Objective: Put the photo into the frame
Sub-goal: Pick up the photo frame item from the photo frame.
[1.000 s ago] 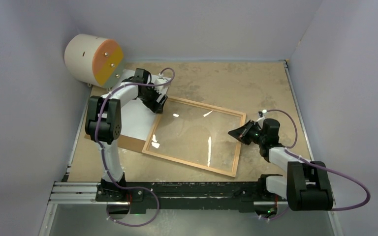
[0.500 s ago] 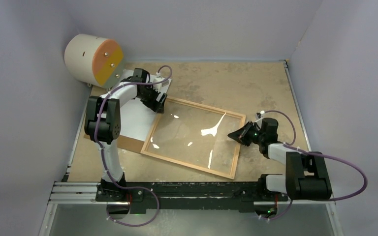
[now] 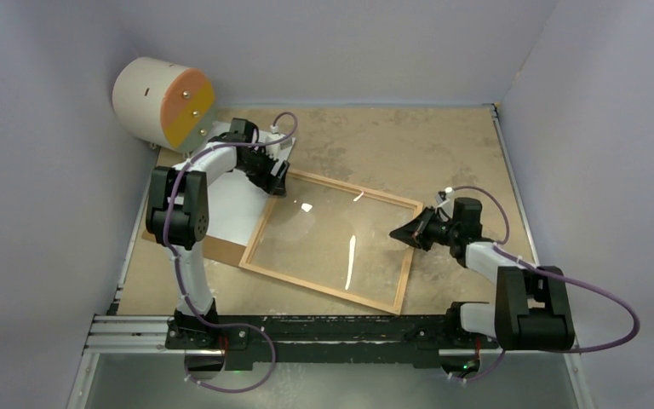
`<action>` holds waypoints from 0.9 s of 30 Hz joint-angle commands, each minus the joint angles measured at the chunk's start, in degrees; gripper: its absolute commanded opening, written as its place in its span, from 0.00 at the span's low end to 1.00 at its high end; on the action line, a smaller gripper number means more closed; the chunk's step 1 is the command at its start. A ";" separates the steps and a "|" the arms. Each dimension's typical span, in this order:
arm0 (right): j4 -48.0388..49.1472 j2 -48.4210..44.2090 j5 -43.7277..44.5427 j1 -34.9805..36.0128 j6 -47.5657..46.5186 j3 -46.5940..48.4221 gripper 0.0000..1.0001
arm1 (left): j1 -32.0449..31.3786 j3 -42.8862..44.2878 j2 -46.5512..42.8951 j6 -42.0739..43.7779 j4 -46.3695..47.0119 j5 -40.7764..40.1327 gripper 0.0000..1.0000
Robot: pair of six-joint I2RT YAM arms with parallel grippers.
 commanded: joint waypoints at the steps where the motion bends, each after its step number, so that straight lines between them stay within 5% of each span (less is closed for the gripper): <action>1: -7.93 -2.71 -4.88 0.56 -0.08 2.29 0.00 | 0.99 0.21 -1.77 0.15 -0.80 4.04 0.76; 10: -9.37 -4.23 -9.19 0.56 1.73 2.59 0.00 | 5.35 1.68 -1.46 1.86 -2.12 5.03 0.57; 18: -12.96 -2.99 -11.21 0.56 -1.00 3.60 0.00 | 5.13 -1.01 -1.09 2.43 -0.85 4.57 0.51; 27: -28.66 1.41 -0.74 0.56 -15.32 8.95 0.00 | 5.04 -2.91 -0.74 2.76 0.10 5.15 0.44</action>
